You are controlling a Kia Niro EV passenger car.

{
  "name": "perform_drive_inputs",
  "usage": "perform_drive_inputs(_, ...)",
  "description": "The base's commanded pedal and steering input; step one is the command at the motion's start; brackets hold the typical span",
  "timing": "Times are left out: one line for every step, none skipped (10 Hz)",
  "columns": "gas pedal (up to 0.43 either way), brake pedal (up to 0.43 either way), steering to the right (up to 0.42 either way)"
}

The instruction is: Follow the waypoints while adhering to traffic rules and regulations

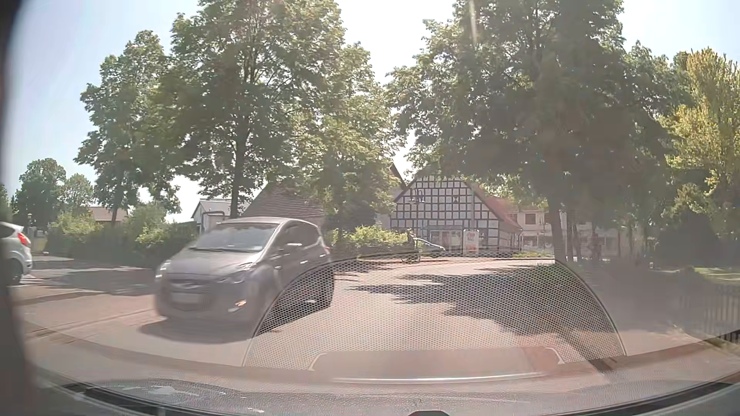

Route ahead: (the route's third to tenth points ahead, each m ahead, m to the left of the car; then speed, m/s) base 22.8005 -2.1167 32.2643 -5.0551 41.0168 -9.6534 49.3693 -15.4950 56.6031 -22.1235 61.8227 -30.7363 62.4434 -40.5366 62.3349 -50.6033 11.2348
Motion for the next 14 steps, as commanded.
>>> perform_drive_inputs(0.138,0.000,0.071)
perform_drive_inputs(0.138,0.000,0.074)
perform_drive_inputs(0.138,0.000,0.074)
perform_drive_inputs(0.138,0.000,0.076)
perform_drive_inputs(0.138,0.000,0.079)
perform_drive_inputs(0.138,0.000,0.082)
perform_drive_inputs(0.157,0.000,0.082)
perform_drive_inputs(0.169,0.000,0.084)
perform_drive_inputs(0.169,0.000,0.085)
perform_drive_inputs(0.169,0.000,0.085)
perform_drive_inputs(0.169,0.000,0.087)
perform_drive_inputs(0.169,0.000,0.088)
perform_drive_inputs(0.169,0.000,0.087)
perform_drive_inputs(0.169,0.000,0.084)
